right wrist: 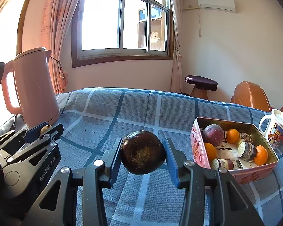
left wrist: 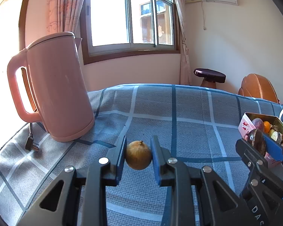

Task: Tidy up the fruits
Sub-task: 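Lift both fruits and carry them over the pink tin box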

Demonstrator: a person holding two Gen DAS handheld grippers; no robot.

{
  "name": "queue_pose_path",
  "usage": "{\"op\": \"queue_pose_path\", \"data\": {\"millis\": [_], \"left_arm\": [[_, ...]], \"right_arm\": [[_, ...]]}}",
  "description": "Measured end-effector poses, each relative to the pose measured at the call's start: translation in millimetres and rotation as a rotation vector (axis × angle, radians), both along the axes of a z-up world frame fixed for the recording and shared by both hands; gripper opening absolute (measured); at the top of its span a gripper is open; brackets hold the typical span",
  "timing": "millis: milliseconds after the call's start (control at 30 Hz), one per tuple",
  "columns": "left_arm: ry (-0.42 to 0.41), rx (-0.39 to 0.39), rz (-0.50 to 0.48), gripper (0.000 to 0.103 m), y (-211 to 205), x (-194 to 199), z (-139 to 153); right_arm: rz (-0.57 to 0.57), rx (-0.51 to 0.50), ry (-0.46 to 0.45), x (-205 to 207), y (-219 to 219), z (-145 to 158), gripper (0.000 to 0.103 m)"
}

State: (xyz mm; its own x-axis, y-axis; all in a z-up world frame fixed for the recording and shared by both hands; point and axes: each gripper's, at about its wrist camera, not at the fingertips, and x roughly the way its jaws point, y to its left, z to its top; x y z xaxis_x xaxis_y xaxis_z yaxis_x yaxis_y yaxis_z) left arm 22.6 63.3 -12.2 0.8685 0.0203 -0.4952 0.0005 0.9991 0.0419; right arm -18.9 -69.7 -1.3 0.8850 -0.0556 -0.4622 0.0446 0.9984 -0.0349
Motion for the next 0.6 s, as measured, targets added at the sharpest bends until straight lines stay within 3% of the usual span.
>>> {"op": "queue_pose_path", "data": {"millis": [600], "left_arm": [[-0.004, 0.0, -0.003, 0.027, -14.3, -14.3, 0.5]], "right_arm": [[-0.005, -0.003, -0.009, -18.4, -9.9, 1.5, 0.046]]}}
